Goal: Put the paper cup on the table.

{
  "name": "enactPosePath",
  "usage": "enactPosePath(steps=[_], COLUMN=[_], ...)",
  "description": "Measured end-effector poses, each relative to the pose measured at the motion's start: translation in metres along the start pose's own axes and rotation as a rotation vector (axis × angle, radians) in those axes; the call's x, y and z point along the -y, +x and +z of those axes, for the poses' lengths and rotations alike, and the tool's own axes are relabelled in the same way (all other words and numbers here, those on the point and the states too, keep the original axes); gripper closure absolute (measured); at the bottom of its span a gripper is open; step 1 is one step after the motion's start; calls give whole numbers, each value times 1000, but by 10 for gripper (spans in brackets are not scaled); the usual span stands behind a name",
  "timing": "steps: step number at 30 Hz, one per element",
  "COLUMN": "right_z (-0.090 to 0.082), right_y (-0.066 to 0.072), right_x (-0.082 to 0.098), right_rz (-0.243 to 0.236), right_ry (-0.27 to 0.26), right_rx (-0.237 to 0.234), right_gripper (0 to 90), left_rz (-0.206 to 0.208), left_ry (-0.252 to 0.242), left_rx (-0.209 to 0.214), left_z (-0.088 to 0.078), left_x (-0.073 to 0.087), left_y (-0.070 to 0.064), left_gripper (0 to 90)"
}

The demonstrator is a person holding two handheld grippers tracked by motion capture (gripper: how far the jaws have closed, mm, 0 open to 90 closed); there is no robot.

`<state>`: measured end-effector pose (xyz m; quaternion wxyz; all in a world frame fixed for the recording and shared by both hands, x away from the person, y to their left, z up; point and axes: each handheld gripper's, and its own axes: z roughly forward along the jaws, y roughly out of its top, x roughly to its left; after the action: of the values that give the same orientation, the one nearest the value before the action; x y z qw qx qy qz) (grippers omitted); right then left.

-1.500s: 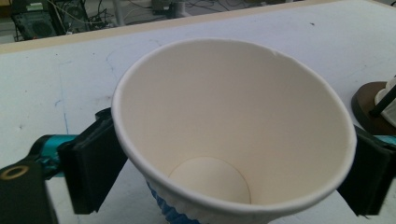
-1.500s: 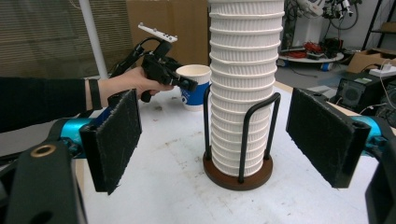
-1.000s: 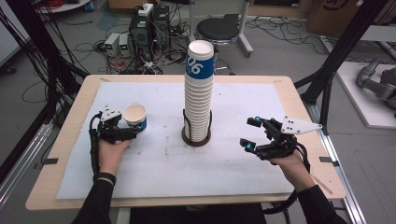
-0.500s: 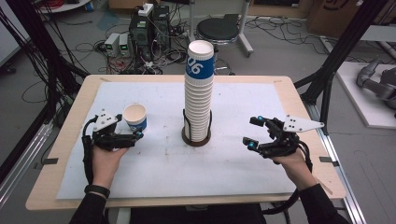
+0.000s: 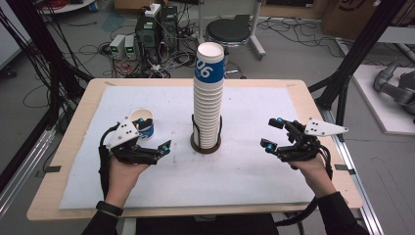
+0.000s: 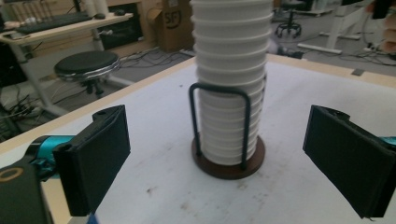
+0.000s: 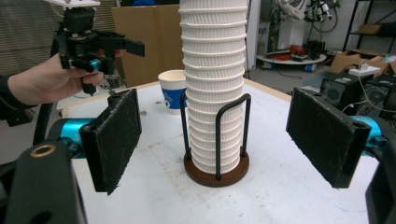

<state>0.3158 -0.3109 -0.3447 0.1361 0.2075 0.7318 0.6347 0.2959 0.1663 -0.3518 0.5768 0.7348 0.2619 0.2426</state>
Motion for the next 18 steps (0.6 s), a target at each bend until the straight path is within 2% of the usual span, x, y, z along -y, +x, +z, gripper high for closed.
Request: enactPosePath(steps=[6,18], right_z=[0,-2], right_y=[1,0], right_x=[-1,0], right_rz=[-15,-8], right_ry=[6,23], right_rx=[11,35], right_gripper=[185,185], left_rz=[9,3], left_ry=[-24,-32], left_rx=[46,73], left_z=[0,2], left_x=[-4,-4], left_y=[-6,-6], left_gripper=[73,74])
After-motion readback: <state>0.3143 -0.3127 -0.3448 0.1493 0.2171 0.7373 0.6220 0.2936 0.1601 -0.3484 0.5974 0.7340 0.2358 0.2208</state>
